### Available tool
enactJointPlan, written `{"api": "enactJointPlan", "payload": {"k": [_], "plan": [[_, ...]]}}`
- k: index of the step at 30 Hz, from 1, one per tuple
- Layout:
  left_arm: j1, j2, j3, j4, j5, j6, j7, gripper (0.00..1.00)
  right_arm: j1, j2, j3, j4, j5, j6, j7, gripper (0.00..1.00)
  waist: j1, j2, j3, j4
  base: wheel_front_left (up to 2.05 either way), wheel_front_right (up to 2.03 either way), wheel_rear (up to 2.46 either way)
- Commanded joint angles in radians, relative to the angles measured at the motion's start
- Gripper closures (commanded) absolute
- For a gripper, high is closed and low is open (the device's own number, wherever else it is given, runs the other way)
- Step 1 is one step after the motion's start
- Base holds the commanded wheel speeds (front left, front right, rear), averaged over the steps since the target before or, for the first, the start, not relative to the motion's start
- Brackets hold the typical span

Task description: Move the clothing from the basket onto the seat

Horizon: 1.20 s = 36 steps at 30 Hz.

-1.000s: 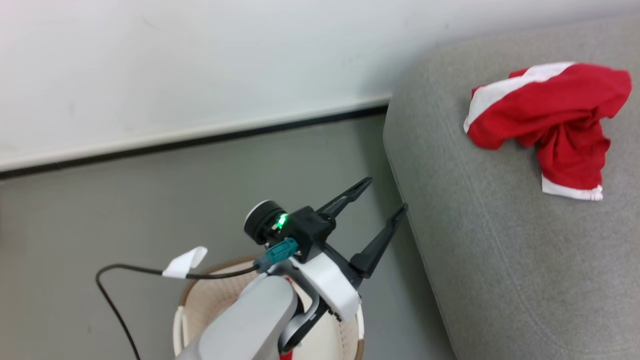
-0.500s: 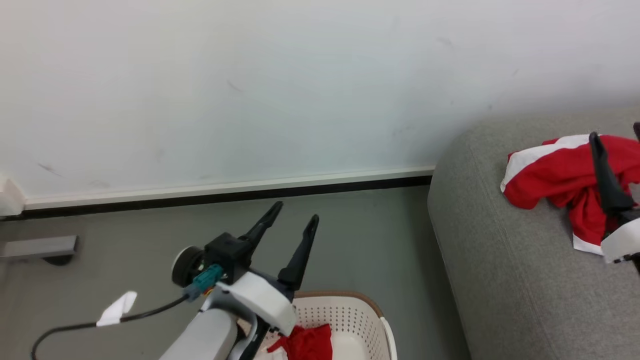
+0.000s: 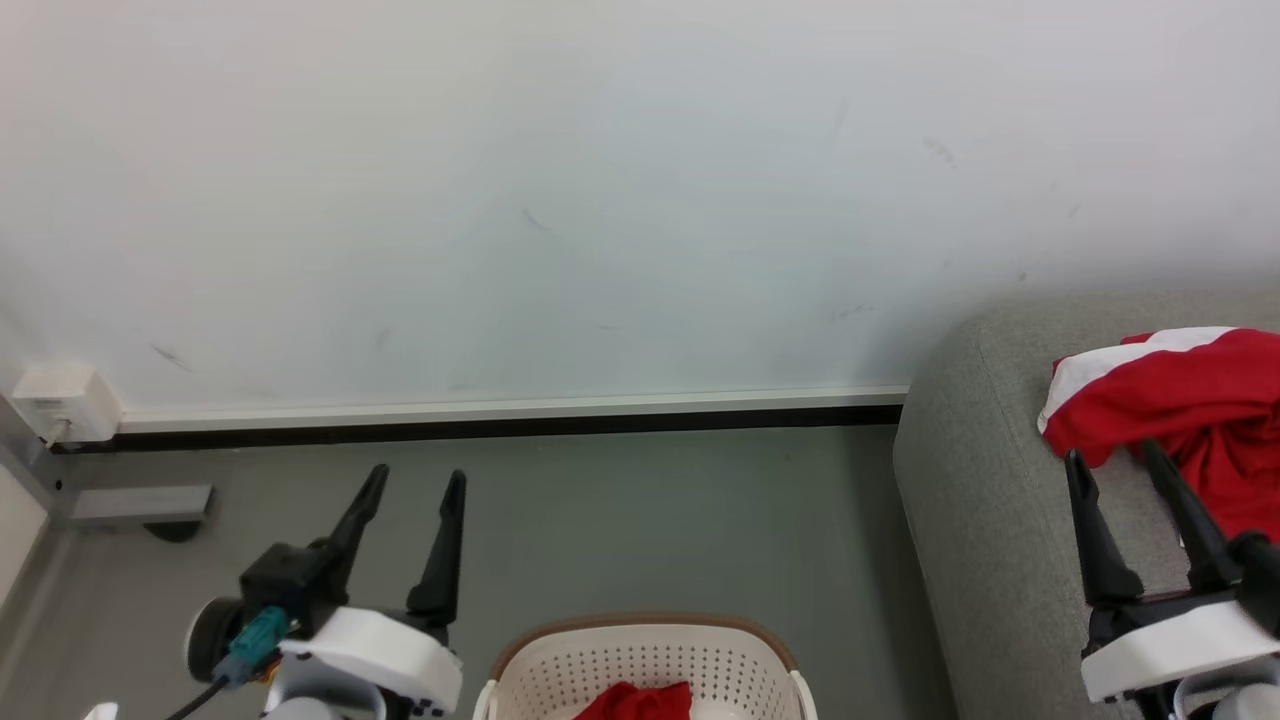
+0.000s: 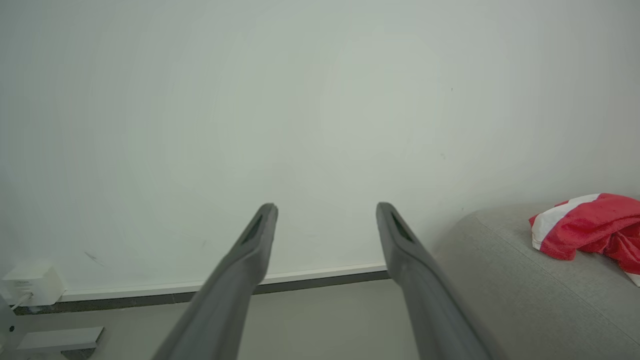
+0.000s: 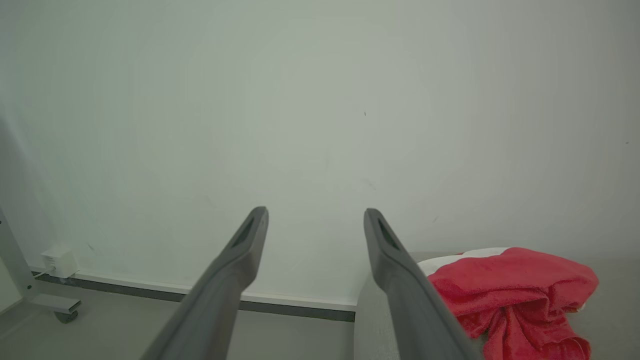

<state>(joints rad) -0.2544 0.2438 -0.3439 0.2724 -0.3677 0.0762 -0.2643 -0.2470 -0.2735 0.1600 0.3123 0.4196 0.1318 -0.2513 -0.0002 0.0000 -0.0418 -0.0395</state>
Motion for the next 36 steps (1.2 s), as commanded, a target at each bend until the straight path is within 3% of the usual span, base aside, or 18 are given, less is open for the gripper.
{"api": "enactJointPlan", "payload": {"k": [1, 16, 36], "plan": [[0.036, 0.011, 0.025, -0.01, 0.02, 0.008, 0.0, 0.0, 0.037, 0.016, -0.008, -0.011, -0.012, -0.002, -0.007, 0.0, 0.0002, 0.0, 0.002, -0.001, 0.0, 0.0, 0.0], [0.253, -0.059, 0.263, -0.104, 0.111, 0.002, 0.0, 0.0, 0.219, 0.165, -0.04, -0.118, -0.12, -0.002, -0.013, 0.0, 0.0002, 0.0, 0.028, -0.044, 0.0, 0.0, 0.0], [0.283, -0.144, 0.369, -0.088, 0.21, -0.082, 0.0, 0.0, 0.201, 0.173, -0.045, -0.086, -0.123, -0.002, -0.013, 0.0, 0.0002, 0.0, 0.029, -0.051, 0.0, 0.0, 0.0]]}}
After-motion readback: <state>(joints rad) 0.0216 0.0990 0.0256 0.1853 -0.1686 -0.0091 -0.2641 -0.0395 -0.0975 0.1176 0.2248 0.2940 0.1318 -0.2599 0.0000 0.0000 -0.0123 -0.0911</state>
